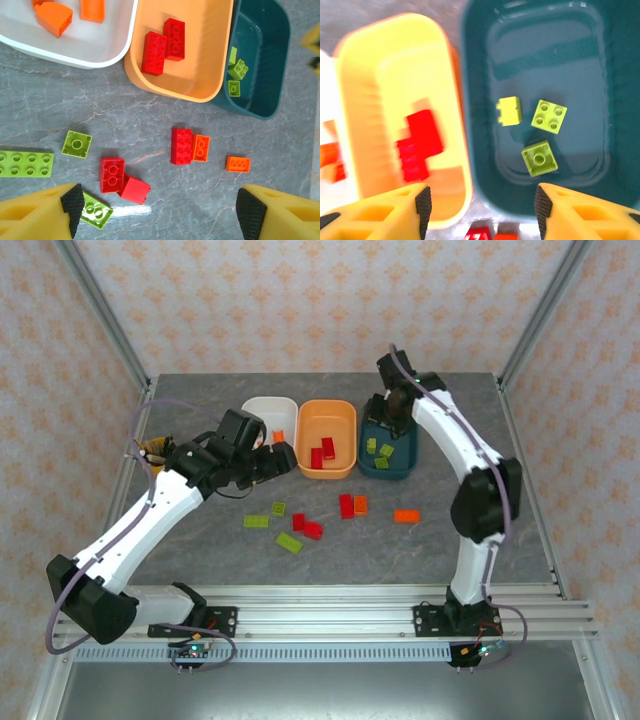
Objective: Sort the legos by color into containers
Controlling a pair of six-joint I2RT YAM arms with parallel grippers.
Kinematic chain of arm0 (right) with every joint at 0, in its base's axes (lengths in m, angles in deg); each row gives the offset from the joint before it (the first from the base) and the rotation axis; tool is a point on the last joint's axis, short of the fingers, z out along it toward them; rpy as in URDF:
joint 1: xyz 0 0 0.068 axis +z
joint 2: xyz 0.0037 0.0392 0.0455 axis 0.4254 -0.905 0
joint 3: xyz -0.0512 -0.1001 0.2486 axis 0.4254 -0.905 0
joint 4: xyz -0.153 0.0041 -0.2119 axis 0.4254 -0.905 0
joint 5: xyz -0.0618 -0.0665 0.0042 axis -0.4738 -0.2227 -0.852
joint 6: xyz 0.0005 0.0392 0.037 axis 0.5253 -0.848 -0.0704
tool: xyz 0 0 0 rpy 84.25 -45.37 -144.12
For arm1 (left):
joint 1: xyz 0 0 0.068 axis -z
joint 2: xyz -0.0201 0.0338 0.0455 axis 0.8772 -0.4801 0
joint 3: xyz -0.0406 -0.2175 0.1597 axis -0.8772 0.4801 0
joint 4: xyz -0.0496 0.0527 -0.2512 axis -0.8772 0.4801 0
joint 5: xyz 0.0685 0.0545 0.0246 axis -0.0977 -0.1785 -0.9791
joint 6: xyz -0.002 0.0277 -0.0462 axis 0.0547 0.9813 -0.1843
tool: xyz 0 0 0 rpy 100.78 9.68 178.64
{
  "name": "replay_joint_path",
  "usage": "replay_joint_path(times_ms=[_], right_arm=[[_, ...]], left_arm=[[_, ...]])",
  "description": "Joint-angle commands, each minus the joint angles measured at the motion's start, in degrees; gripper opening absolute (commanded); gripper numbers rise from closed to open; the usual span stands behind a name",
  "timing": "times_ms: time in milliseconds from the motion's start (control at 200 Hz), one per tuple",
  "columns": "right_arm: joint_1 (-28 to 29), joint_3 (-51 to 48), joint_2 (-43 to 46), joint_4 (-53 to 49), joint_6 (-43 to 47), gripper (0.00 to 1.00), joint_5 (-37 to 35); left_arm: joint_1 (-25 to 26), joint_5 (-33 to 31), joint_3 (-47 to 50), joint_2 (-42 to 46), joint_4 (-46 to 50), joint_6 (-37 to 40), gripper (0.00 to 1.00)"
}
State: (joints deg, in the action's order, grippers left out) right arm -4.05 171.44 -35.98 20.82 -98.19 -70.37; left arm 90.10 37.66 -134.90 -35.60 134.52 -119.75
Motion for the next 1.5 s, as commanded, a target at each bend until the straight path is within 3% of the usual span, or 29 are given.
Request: replay_joint_path(times_ms=[0,215,300,420,550,831,976,1096,1496], right_arm=[[3.57,-5.23,9.43,-1.35,0.88,0.59,-2.84],[13.12,-21.27,22.93,2.14,-2.82,0.59,-1.61],[18.36,-28.45,27.17,6.67,-2.74,0.59,2.17],[25.65,-37.64,31.99,12.22,-1.84,0.65,6.71],[29.63,-45.28,35.62,15.07,-1.86,0.68,7.87],[30.47,-50.21,39.97,15.83,-4.67,0.68,7.02],[30.48,-51.52,41.37,16.28,-6.01,0.68,6.26],[30.47,-52.28,42.48,16.45,-6.76,0.68,6.21],[30.49,-52.25,43.28,16.36,-7.62,0.68,5.76]], left_arm=[[0.38,-2.55,1.92,1.58,3.88,1.46,0.82],[1.45,-3.03,6.17,1.94,4.58,0.32,0.79],[2.68,-3.59,7.88,0.98,3.7,-1.07,0.78],[5.98,-5.38,8.5,-4.13,2.87,-2.76,0.72],[8.95,-6.41,8.11,-10.32,2.6,-5.33,0.71],[8.91,-13.49,8.53,-11.14,8.32,-8.69,0.72],[8.74,-12.19,11.11,-10.46,6.17,-10.32,0.74],[8.82,-9.27,10.63,-11.91,1.8,-6.92,0.74],[9.78,-7.0,3.21,-26.15,-0.27,-2.96,0.71]])
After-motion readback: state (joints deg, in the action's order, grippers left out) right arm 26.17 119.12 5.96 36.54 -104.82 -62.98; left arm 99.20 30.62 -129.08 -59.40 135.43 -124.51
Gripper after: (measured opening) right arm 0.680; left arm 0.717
